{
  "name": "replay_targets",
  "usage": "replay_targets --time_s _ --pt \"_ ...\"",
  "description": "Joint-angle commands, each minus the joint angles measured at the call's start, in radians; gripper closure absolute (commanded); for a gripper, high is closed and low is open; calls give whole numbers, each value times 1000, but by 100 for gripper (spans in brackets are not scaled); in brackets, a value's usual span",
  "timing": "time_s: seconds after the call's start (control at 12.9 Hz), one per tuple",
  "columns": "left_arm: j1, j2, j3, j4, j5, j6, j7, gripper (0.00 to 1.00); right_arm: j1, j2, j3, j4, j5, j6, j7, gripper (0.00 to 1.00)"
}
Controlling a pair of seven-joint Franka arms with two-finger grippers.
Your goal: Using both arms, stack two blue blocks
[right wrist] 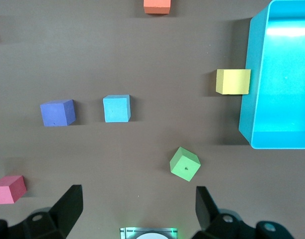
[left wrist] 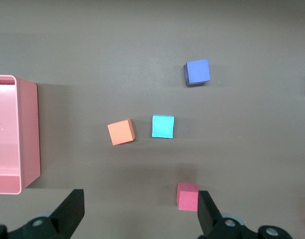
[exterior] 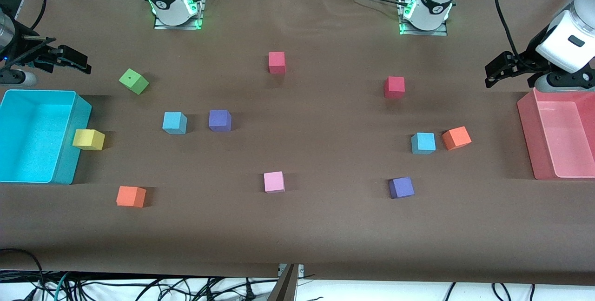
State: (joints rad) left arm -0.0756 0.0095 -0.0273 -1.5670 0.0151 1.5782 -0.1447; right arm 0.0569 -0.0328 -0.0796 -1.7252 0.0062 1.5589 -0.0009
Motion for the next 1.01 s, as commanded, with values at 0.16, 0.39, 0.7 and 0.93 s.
replay_targets --time_s 0.16,0.39,0.7,0.93 --pt "5 -23 -5 -22 28 3 11 0 73 137 11 27 6 53 6 0" --pt "7 -23 -5 -22 28 3 11 0 129 226 11 -14 8 189 9 0" --pt "7 -23 -5 -22 28 3 11 0 130 231 12 -250 14 534 10 0" --pt "7 -23 -5 -22 28 3 13 0 130 231 14 -451 18 819 30 0"
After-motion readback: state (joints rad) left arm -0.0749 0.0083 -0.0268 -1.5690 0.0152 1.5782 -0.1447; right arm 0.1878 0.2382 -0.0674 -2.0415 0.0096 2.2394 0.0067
